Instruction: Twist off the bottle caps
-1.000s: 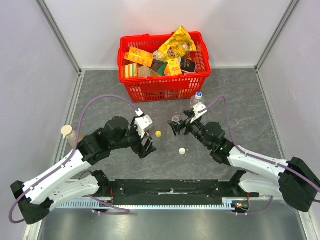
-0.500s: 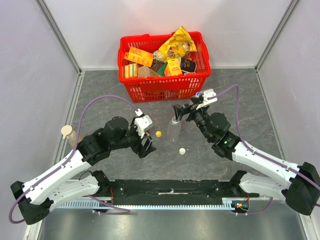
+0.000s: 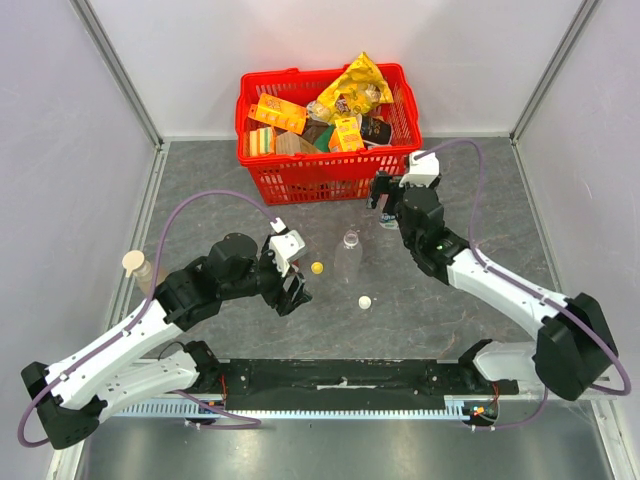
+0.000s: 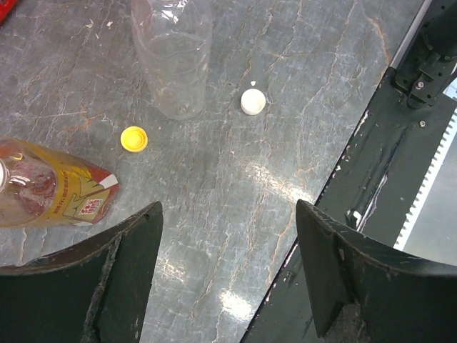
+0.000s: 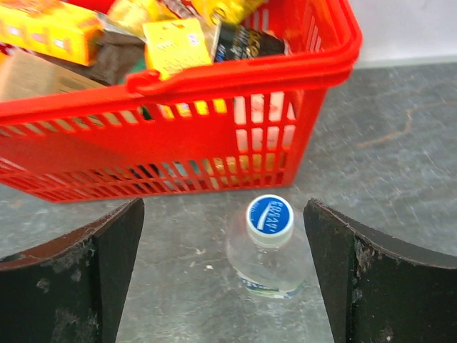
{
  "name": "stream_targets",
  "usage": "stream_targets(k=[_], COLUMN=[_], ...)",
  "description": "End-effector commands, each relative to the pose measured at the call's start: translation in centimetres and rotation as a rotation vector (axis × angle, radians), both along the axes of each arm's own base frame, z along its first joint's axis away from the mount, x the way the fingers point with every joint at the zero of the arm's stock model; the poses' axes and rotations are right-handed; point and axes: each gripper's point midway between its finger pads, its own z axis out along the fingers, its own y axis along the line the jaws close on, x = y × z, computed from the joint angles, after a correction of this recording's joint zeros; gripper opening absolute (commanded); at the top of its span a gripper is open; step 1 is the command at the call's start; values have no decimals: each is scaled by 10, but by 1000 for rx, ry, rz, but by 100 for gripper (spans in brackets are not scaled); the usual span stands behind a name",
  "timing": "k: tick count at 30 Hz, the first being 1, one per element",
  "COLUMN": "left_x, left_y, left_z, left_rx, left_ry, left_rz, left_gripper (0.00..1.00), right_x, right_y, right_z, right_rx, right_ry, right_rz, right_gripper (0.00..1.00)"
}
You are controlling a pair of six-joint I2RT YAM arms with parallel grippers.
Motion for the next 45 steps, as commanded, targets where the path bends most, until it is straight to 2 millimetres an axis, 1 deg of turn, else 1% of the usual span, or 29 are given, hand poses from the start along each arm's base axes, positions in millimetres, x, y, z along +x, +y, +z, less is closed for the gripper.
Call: stream_targets(k=[1, 2, 5, 7, 12, 15, 16, 17, 18, 20, 21, 22, 23, 24, 26, 28, 30, 34, 38, 42, 44, 45], left_x=[1, 1, 1, 0, 0, 0, 0, 0, -1, 0, -1, 0, 0, 0, 0, 1, 3, 7, 10, 10, 13, 15], left_y=[-2, -1, -1, -1, -2, -3, -2, -3, -3, -4, -4, -3, -3, -4, -4, -4, -2, -1, -2, -14, -19, -21], left_z=[5, 5, 6, 5, 3, 3, 2, 2, 2, 1, 1, 1, 0, 0, -1, 0, 2, 10, 15, 22, 28, 32], left_rx=[-12, -14, -16, -14, -9, -10, -8, -9, -10, -8, -6, -3, -2, 0, 2, 3, 3, -12, -22, -59, -75, -88], left_ry=[-23, -25, -27, -25, -15, -11, -11, -9, -7, -4, -2, -4, -2, -2, -1, -1, -8, -32, -49, 14, 20, 18], left_rz=[-12, -12, -9, -10, -11, -12, -10, -10, -12, -11, -13, -10, -11, -12, -14, -7, 8, 26, 37, 49, 54, 58], left_gripper=[79, 79, 79, 79, 79, 78, 78, 78, 78, 77, 77, 77, 77, 77, 77, 77, 77, 78, 80, 81, 81, 81], right_x=[12, 13, 16, 20, 31, 34, 34, 33, 31, 28, 27, 26, 26, 25, 23, 19, 12, -5, -23, -46, -58, -64], right_y=[-22, -24, -29, -30, -33, -33, -32, -32, -34, -34, -34, -36, -37, -39, -41, -43, -44, -50, -49, -40, -37, -38], right_z=[-11, -16, -21, -27, -53, -61, -61, -62, -65, -62, -61, -61, -60, -58, -53, -46, -34, 1, 33, 63, 72, 80], right_rx=[-1, -7, -8, -21, -48, -29, -18, -6, 2, 13, 14, 12, 10, 5, 0, -4, 4, 27, 52, 97, 112, 123], right_ry=[21, 27, 25, 38, 90, 102, 96, 92, 92, 81, 80, 82, 81, 79, 77, 71, 56, 13, -27, -51, -57, -69], right_rz=[-128, -139, -159, -166, -172, -166, -160, -156, -157, -146, -146, -154, -158, -160, -161, -155, -142, -111, -49, 62, 106, 119], right_gripper=[98, 98, 98, 97, 91, 88, 82, 70, 53, 48, 32, 19, 12, 6, 1, 0, 0, 0, 0, 0, 0, 0])
